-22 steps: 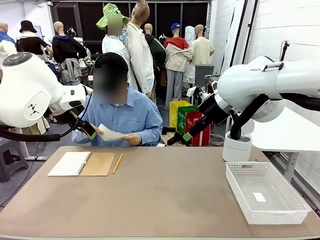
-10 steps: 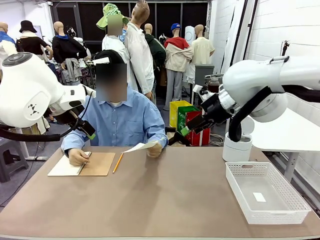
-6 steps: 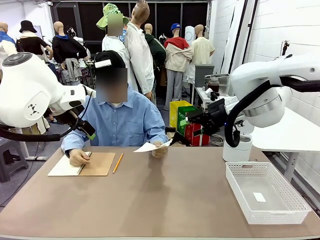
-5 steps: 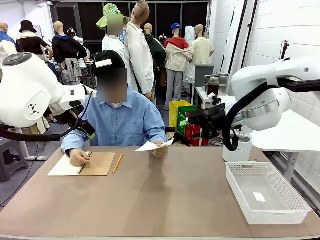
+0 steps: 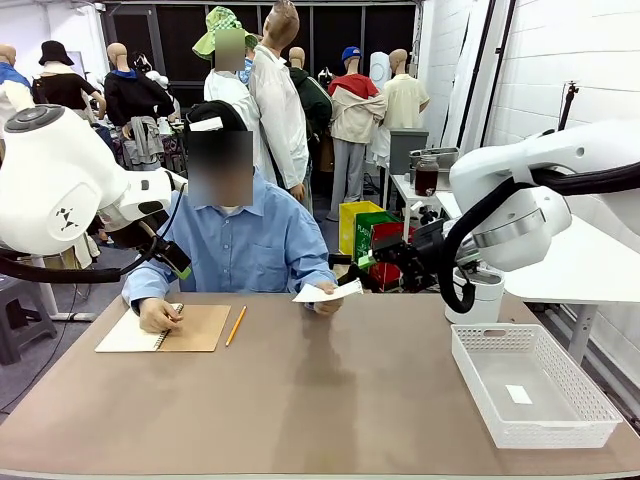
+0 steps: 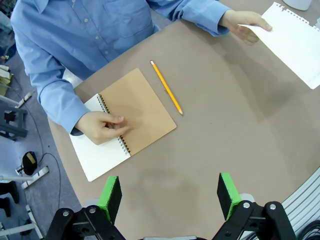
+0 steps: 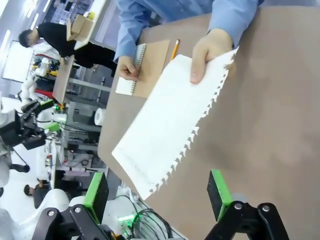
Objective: Sort the paper based on its condition.
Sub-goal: If a person hands you a paper, place it in the Organizing basket , and if it's crumpled, put it in the Trash can.
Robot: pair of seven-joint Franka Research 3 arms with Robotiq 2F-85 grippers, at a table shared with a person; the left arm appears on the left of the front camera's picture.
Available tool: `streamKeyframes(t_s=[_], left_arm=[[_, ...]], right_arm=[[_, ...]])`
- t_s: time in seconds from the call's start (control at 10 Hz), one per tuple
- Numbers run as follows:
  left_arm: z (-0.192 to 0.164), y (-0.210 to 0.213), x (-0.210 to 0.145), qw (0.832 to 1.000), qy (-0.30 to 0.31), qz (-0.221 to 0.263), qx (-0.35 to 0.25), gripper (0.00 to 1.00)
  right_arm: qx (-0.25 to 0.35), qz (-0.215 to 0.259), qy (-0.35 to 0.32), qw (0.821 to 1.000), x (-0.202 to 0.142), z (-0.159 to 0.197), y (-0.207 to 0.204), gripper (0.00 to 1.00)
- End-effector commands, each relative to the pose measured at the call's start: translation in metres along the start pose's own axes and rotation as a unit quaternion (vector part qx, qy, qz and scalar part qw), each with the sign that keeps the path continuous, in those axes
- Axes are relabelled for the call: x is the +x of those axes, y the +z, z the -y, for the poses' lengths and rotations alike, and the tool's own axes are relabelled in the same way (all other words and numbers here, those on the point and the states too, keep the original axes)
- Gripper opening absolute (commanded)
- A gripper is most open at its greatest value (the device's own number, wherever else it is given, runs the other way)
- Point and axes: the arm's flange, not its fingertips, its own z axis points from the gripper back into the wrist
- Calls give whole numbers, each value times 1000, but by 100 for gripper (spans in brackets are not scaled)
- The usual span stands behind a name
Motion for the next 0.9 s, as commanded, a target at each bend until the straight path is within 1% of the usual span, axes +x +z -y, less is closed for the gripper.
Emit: streamKeyframes(t_s=[0.0,0.1,0.2,0.3,0.5,0.7,0.8], left_arm=[[0,0,0,1000,1,1,-1,100],[0,0,0,1000,1,1,-1,100],[0,0,0,1000,1,1,-1,100],[0,0,0,1000,1,1,-1,100],[0,0,0,1000,1,1,-1,100],[0,0,0,1000,1,1,-1,100],[0,0,0,1000,1,1,-1,100]], right_arm=[[19,8,-7,1000,1,-1,2,100],[19,8,-7,1000,1,-1,2,100],[6,4,-3,1000,2,-1,4,100],[26,11,-45,999,4,10,4,100],[56,23,-101,993,6,24,4,100],[99,27,-163,981,8,36,0,100],[112,27,-186,976,7,43,-2,100]])
